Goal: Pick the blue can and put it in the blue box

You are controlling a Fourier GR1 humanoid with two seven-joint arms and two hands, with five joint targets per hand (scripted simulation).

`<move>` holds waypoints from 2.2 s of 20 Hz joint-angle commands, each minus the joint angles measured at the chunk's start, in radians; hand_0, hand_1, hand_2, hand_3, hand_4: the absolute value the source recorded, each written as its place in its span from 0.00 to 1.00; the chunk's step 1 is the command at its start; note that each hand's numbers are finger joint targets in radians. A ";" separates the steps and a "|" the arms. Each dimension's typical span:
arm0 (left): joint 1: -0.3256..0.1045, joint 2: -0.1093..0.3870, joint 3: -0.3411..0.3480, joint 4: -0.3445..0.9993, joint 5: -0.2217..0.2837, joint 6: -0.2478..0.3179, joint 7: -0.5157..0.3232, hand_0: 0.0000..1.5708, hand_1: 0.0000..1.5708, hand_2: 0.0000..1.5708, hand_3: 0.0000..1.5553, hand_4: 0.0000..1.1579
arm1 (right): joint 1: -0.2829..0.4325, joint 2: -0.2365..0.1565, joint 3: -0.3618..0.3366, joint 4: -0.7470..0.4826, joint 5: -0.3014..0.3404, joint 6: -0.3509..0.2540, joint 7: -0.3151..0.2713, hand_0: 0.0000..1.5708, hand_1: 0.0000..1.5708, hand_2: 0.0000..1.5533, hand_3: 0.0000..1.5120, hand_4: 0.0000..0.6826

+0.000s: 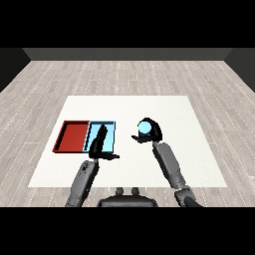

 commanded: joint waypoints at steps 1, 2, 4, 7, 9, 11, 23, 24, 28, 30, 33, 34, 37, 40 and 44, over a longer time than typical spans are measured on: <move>0.031 0.000 -0.082 -0.063 0.022 0.052 0.036 0.00 0.00 0.00 0.00 0.00 | 0.011 0.025 0.094 -0.038 -0.019 -0.100 0.011 0.91 0.91 0.92 0.93 0.96; -0.027 0.000 -0.123 -0.062 -0.013 0.110 0.089 0.00 0.00 0.00 0.00 0.00 | 0.030 0.025 0.118 -0.091 -0.023 -0.116 0.051 0.91 0.91 0.92 0.93 0.97; -0.052 0.000 -0.088 0.068 0.013 0.078 -0.038 0.00 0.00 0.00 0.00 0.00 | 0.025 0.026 0.079 -0.044 -0.005 -0.058 0.016 0.91 0.91 0.93 0.93 0.98; -0.077 0.000 -0.194 0.035 0.032 0.173 0.043 0.00 0.00 0.00 0.00 0.00 | 0.024 0.007 0.091 -0.068 -0.026 -0.058 0.011 0.91 0.91 0.93 0.93 0.97; -0.110 0.000 -0.140 0.129 0.040 0.146 0.016 0.00 0.00 0.00 0.00 0.00 | -0.023 0.026 0.148 -0.076 -0.049 -0.126 0.066 0.90 0.90 0.93 0.94 0.97; -0.144 0.000 -0.125 0.220 0.077 0.127 -0.033 0.00 0.00 0.00 0.00 0.00 | 0.014 0.026 0.179 -0.072 -0.032 -0.141 0.027 0.90 0.90 0.93 0.94 0.96; -0.249 0.000 -0.196 0.365 0.171 0.174 -0.057 0.00 0.00 0.00 0.00 0.00 | 0.113 0.016 0.228 -0.221 -0.014 -0.106 0.055 0.89 0.89 0.94 0.94 1.00; -0.262 0.000 -0.218 0.385 0.168 0.205 -0.097 0.00 0.00 0.00 0.00 0.00 | -0.023 0.026 0.210 -0.123 -0.056 -0.124 0.078 0.89 0.89 0.94 0.94 1.00; -0.239 0.000 -0.235 0.309 0.166 0.205 -0.017 0.00 0.00 0.00 0.00 0.00 | 0.091 0.026 0.311 -0.235 -0.044 -0.202 0.068 0.89 0.89 0.93 0.93 0.97; -0.238 0.000 -0.229 0.299 0.162 0.191 -0.017 0.00 0.00 0.00 0.00 0.00 | 0.038 0.026 0.280 -0.101 -0.018 -0.154 -0.007 0.89 0.89 0.92 0.92 0.96; -0.247 0.000 -0.297 0.306 0.203 0.244 -0.036 0.00 0.00 0.00 0.00 0.00 | 0.016 0.026 0.323 -0.134 -0.045 -0.201 0.033 0.89 0.89 0.92 0.92 0.95; -0.280 0.000 -0.290 0.312 0.206 0.247 -0.012 0.00 0.00 0.00 0.00 0.00 | -0.012 0.026 0.318 -0.155 -0.064 -0.208 0.086 0.90 0.90 0.92 0.92 0.95; -0.254 0.000 -0.306 0.282 0.204 0.273 -0.012 0.00 0.00 0.00 0.00 0.00 | 0.010 0.026 0.339 -0.146 -0.069 -0.202 0.054 0.91 0.91 0.92 0.92 0.92; -0.238 0.000 -0.285 0.255 0.158 0.258 0.016 0.00 0.00 0.00 0.00 0.00 | 0.089 0.026 0.347 -0.248 -0.040 -0.189 0.074 0.90 0.90 0.93 0.93 0.90; -0.239 0.000 -0.388 0.258 0.224 0.305 -0.045 0.00 0.00 0.00 0.00 0.00 | -0.003 0.026 0.424 -0.165 -0.043 -0.267 0.078 0.89 0.89 0.93 0.92 0.91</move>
